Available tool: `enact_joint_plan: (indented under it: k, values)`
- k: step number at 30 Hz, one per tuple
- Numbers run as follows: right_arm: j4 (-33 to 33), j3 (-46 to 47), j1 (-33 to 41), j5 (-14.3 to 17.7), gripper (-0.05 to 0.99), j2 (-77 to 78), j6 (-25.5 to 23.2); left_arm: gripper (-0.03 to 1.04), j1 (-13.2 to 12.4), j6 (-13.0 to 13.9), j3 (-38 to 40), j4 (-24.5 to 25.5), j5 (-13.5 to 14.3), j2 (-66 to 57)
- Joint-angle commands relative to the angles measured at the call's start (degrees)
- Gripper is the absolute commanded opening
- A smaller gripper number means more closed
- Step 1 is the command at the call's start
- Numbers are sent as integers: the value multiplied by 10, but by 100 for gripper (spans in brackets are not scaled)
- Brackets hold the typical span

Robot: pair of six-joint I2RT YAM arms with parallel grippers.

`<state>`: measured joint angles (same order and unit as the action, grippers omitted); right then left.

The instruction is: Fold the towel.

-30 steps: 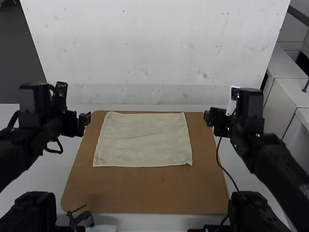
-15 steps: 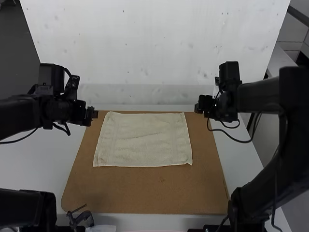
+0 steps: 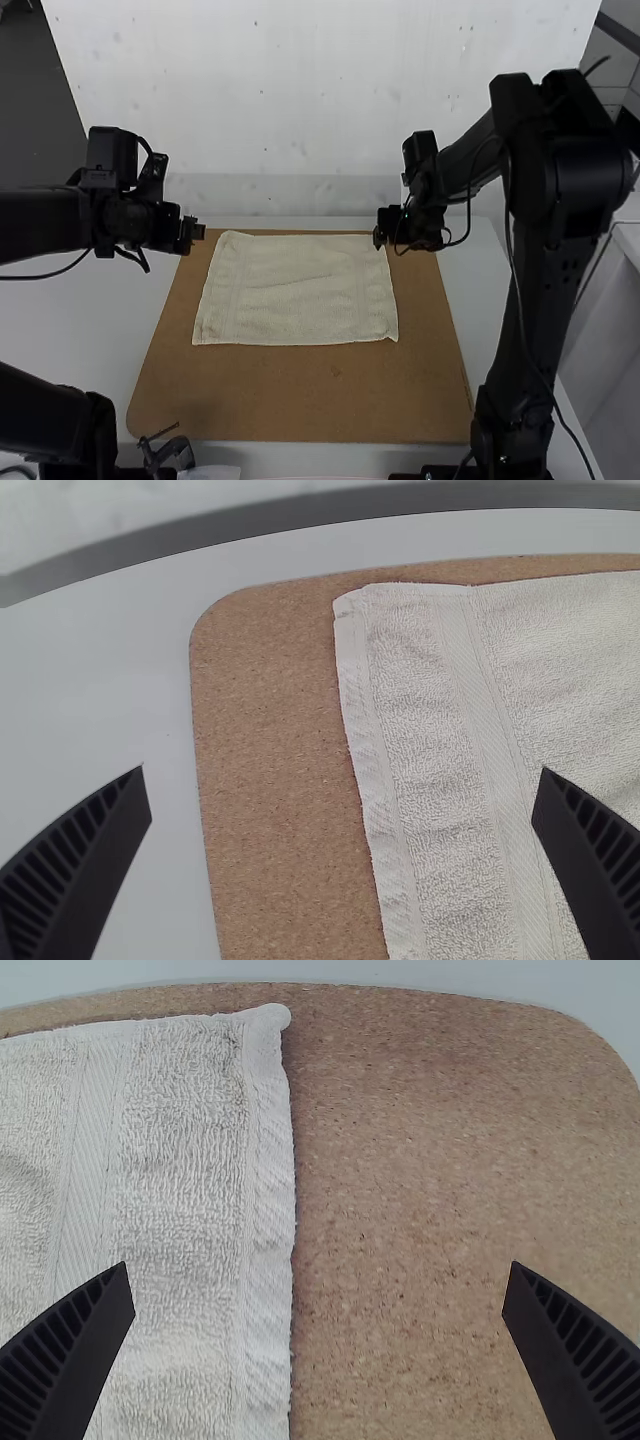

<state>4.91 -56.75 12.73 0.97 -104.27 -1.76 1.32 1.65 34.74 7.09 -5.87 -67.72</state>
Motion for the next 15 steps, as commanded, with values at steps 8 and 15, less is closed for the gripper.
enact_joint_plan:
  k: [8, 15]
  values:
    - [1, -99, 38, 48, 96, -106, -53, 98, -11, 4, 20, -19, -5, -30]
    - [-2, -138, 44, 63, 96, -154, -70, 98, -13, 6, 17, -30, -6, -43]
